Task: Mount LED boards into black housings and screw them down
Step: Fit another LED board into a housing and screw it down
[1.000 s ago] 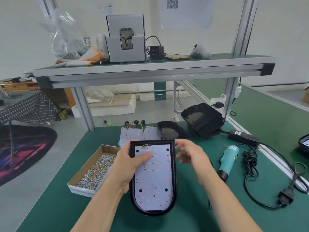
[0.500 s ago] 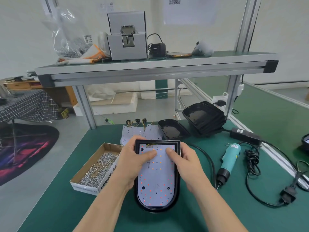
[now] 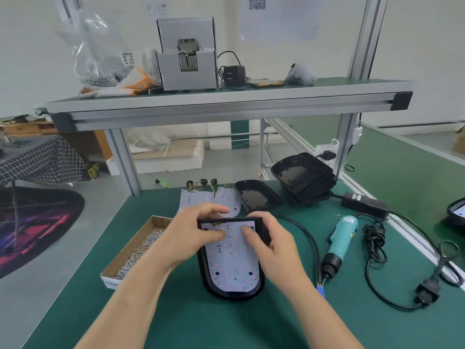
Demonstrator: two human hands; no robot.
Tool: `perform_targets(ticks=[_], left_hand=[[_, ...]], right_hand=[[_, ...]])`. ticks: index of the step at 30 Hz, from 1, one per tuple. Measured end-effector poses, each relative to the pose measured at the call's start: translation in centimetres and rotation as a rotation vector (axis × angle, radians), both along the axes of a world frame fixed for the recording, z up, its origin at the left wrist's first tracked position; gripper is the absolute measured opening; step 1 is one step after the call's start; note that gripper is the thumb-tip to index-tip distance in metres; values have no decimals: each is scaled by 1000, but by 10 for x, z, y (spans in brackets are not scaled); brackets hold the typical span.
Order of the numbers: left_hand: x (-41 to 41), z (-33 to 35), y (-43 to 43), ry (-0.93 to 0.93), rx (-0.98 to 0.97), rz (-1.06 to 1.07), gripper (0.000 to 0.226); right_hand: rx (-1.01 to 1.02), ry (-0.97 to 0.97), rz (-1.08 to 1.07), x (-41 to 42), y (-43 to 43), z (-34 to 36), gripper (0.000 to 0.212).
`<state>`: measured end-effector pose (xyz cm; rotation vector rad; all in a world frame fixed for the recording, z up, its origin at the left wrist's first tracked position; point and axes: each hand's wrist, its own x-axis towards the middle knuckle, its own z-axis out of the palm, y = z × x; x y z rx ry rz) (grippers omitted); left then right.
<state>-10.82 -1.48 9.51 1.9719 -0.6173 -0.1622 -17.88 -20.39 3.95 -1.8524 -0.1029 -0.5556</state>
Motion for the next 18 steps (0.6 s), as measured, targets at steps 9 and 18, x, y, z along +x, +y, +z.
perform_targets(ticks=[9,18], left_hand=[[0,5,25,62,-180,-234,38],[7,-38,45,300,-510,-93,51]], right_hand=[[-238,168,242,12,-29,8,59],[-196,400,466,20,-26,3,33]])
